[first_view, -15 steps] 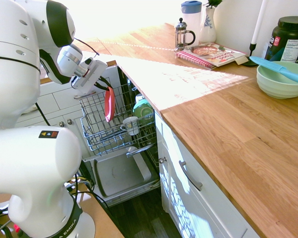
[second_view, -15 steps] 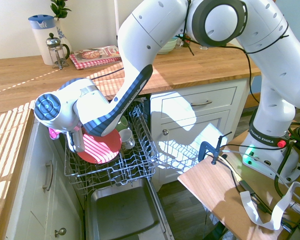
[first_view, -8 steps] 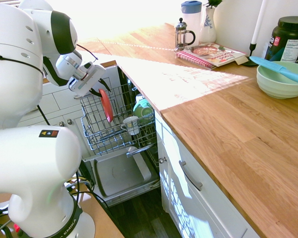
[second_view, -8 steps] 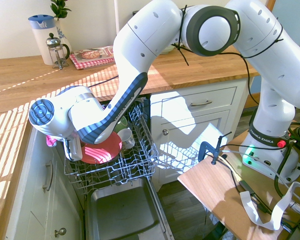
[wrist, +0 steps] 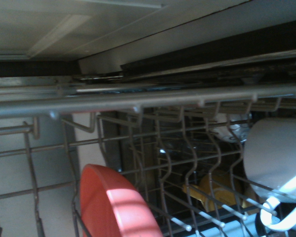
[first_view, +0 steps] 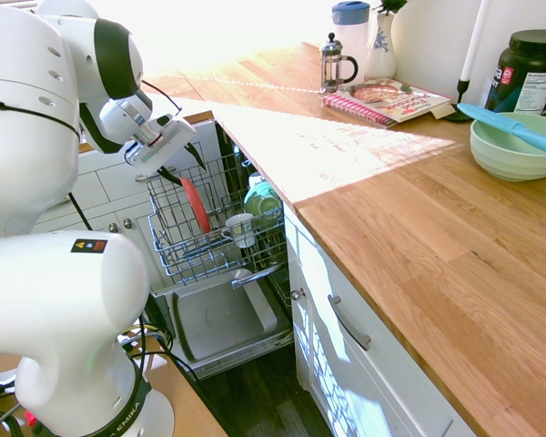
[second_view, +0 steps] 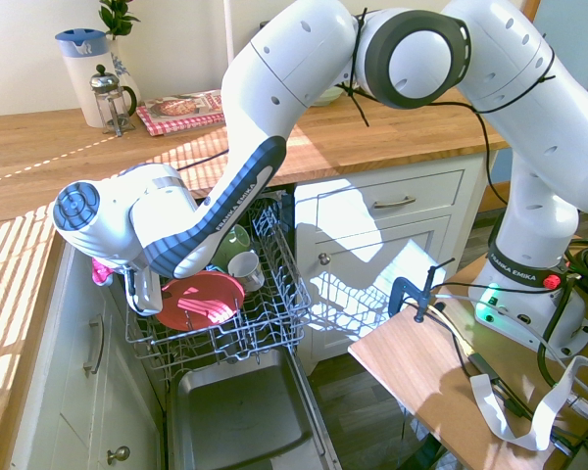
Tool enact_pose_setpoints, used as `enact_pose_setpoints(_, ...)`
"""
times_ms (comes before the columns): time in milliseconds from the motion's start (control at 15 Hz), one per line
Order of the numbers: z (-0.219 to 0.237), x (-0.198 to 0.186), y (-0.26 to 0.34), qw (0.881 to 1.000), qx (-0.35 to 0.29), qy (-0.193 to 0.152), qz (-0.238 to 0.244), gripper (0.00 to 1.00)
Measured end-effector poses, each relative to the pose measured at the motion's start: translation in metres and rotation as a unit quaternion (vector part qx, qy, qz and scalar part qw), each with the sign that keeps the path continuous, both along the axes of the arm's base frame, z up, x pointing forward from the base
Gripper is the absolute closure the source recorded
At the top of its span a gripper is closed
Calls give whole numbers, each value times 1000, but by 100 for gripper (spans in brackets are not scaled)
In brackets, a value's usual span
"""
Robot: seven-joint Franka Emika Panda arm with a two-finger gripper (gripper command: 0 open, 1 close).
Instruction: Put the plate in the dishwasher
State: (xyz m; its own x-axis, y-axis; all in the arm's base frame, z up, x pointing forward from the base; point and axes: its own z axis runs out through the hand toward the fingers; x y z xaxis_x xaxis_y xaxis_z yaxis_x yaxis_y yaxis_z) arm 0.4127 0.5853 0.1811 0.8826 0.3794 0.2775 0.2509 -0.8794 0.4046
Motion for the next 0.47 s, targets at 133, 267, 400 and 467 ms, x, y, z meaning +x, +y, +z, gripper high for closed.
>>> enact_pose_setpoints(133, 6, 2, 1, 999, 22, 41, -1, 0)
enact_pose_setpoints(267, 21, 9, 0, 994, 56, 95, -2, 0)
enact_pose_setpoints(400, 56, 28, -9, 987, 93, 133, -5, 0)
enact_pose_setpoints(467, 79, 39, -16, 984, 111, 143, -8, 0)
